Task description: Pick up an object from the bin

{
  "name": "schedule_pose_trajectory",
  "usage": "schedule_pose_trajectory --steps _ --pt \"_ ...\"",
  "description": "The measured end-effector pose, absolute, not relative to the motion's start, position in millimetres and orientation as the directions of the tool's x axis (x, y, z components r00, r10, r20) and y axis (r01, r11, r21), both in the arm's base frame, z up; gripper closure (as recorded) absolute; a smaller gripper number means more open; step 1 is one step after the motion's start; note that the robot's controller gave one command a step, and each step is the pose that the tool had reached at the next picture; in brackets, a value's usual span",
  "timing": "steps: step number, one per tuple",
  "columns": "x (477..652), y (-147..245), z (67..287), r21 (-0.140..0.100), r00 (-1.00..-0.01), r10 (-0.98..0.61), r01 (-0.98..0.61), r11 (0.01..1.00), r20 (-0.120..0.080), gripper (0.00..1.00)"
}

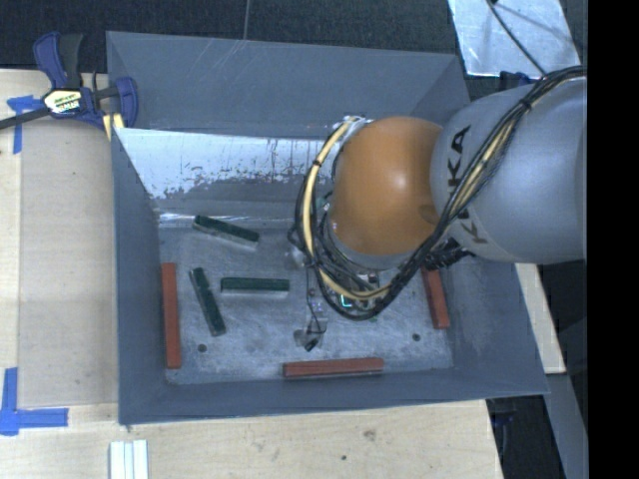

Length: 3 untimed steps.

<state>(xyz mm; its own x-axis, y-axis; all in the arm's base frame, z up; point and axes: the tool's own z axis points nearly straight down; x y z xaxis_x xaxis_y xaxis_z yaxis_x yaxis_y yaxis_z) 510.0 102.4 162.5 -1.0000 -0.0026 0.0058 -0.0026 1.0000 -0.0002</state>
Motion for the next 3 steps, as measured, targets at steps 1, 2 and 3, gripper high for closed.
schedule_pose_trajectory --steps 1,2,3 --pt "542.2 106.6 65.9 -0.001 -1.0 -0.029 -0.029 1.0 0.003 0.0" --pt "543.8 106.6 70.7 0.001 -1.0 -0.026 -0.026 1.0 -0.003 1.0" --pt "524.7 90.6 214.4 0.0 -0.997 -0.078 -0.078 0.997 -0.011 1.0"
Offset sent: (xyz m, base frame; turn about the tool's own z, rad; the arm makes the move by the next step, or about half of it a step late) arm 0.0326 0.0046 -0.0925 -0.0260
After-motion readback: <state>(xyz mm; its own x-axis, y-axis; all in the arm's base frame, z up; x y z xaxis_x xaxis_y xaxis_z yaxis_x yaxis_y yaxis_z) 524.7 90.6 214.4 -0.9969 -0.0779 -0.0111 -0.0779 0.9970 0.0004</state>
